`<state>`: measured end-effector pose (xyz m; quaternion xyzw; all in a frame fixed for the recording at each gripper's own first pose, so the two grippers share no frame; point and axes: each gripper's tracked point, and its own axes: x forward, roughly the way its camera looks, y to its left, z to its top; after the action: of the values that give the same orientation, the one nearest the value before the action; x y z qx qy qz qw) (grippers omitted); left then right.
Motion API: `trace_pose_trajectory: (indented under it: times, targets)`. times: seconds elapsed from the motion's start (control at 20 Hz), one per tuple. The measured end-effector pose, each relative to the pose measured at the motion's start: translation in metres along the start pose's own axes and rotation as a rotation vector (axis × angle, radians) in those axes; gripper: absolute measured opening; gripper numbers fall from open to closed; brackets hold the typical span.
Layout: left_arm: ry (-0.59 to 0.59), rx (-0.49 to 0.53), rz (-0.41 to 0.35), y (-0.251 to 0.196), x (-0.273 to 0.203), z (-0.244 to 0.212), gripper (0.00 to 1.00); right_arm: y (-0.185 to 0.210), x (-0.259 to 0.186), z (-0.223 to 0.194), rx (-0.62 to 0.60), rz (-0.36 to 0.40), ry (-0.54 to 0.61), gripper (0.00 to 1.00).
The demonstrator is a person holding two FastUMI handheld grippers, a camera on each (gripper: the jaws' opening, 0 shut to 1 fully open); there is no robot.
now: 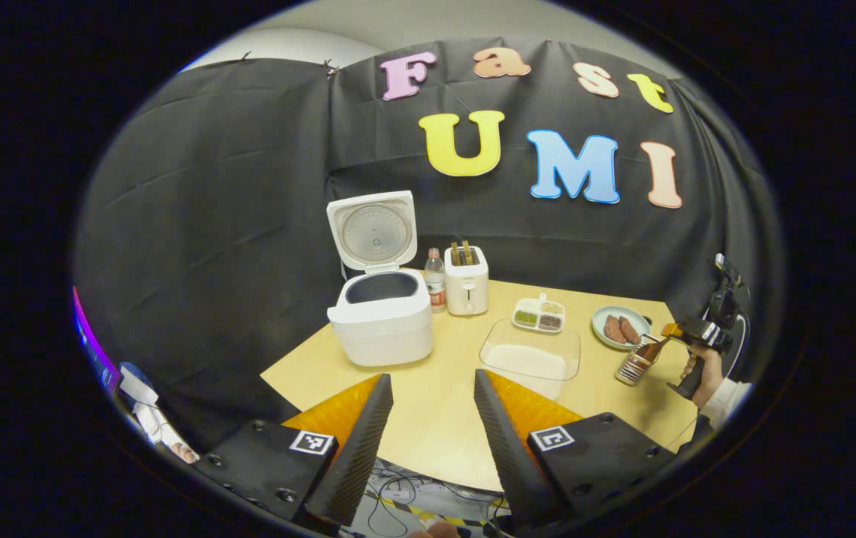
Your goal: Close the left gripper, press the button to open the rice cooker; take a wooden spoon from the chopstick holder with the right hand, scoop a spoonful of rice and pour it into the rice cooker, then put the wooden spoon back into the chopstick holder.
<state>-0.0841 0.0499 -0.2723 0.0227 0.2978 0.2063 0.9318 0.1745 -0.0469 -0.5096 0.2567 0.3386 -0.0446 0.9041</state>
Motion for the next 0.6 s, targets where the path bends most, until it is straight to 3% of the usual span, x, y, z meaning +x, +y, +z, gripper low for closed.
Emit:
trace_pose_trajectory:
  times: [0.1,0.25,0.5,0.6]
  targets:
    - [-0.007,-0.025,0.007,0.009,0.0,-0.001,0.77,0.009,-0.006,0.007,-0.032,0.009,-0.012,0.24]
    - [-0.036,-0.073,0.005,0.022,0.0,-0.001,0.81,0.026,-0.019,0.029,-0.067,0.032,-0.033,0.24]
    - [-0.087,-0.172,-0.019,0.054,0.0,0.001,0.84,0.078,-0.055,0.068,-0.146,0.095,-0.071,0.23]
    - [-0.121,-0.19,-0.033,0.073,-0.002,0.008,0.8,0.103,-0.07,0.076,-0.154,0.124,-0.084,0.23]
